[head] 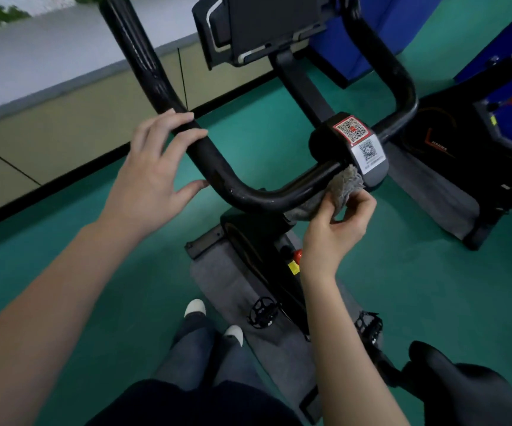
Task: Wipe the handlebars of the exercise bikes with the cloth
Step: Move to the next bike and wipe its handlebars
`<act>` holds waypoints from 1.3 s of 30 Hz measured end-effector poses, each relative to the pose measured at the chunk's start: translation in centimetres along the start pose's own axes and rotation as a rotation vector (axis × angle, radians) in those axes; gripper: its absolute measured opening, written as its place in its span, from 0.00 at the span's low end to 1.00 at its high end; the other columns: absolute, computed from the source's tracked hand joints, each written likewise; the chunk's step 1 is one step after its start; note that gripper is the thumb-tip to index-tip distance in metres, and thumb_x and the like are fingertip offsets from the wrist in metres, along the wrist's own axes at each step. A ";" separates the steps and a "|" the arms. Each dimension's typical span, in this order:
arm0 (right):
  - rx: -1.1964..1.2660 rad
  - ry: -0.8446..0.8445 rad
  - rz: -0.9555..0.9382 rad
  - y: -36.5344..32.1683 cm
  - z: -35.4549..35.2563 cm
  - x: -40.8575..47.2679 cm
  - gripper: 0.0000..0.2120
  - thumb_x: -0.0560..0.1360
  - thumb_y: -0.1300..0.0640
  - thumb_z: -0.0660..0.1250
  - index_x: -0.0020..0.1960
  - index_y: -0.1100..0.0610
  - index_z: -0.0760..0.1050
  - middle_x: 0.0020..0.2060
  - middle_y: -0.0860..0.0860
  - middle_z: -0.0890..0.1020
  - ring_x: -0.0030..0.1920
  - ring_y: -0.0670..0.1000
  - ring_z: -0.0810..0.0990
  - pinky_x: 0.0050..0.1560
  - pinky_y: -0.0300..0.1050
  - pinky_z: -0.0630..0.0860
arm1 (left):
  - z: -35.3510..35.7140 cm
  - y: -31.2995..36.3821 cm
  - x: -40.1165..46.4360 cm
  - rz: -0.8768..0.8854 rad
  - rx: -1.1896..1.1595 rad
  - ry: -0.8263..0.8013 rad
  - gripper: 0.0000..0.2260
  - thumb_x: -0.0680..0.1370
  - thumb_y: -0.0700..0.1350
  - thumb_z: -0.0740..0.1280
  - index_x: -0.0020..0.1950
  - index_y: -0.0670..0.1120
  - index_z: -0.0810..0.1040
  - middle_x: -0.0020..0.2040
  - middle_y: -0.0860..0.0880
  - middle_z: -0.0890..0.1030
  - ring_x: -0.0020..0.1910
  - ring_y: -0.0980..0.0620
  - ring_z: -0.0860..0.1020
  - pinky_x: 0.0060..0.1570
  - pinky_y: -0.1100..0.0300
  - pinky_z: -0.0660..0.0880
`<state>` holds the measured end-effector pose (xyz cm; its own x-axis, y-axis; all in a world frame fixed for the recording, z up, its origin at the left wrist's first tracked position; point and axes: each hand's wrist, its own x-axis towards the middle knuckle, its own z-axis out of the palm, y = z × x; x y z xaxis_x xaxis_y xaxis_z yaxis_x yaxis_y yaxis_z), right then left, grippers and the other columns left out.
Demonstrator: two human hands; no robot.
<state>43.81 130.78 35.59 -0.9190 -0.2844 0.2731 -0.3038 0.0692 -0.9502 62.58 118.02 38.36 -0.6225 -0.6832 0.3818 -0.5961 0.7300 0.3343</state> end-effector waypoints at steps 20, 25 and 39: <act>-0.209 0.141 -0.111 -4.0 2.4 -8.4 0.08 0.74 0.60 0.69 0.50 0.64 0.79 0.43 0.56 0.79 0.44 0.52 0.78 0.41 0.51 0.78 | -1.9 -3.0 1.7 0.207 -0.030 -0.035 0.26 0.71 0.50 0.73 0.67 0.44 0.73 0.64 0.44 0.73 0.63 0.43 0.67 0.60 0.45 0.66; -0.267 0.227 -0.092 -5.1 3.5 -8.9 0.08 0.73 0.60 0.70 0.49 0.64 0.79 0.42 0.56 0.79 0.43 0.42 0.76 0.39 0.35 0.75 | -2.6 -4.4 2.8 0.273 -0.068 -0.054 0.27 0.70 0.49 0.74 0.67 0.44 0.73 0.64 0.44 0.74 0.62 0.42 0.69 0.61 0.45 0.64; -0.373 0.113 -0.189 -8.8 8.2 -10.1 0.05 0.69 0.68 0.73 0.44 0.65 0.82 0.37 0.54 0.78 0.36 0.48 0.76 0.38 0.36 0.74 | -4.3 -7.7 5.4 0.359 -0.052 0.043 0.21 0.75 0.54 0.68 0.64 0.45 0.75 0.67 0.44 0.72 0.68 0.44 0.65 0.61 0.48 0.59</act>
<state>57.83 125.16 39.97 -0.8541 -0.2197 0.4714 -0.5200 0.3727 -0.7685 66.03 108.78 41.56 -0.7651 -0.3822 0.5183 -0.3160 0.9241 0.2150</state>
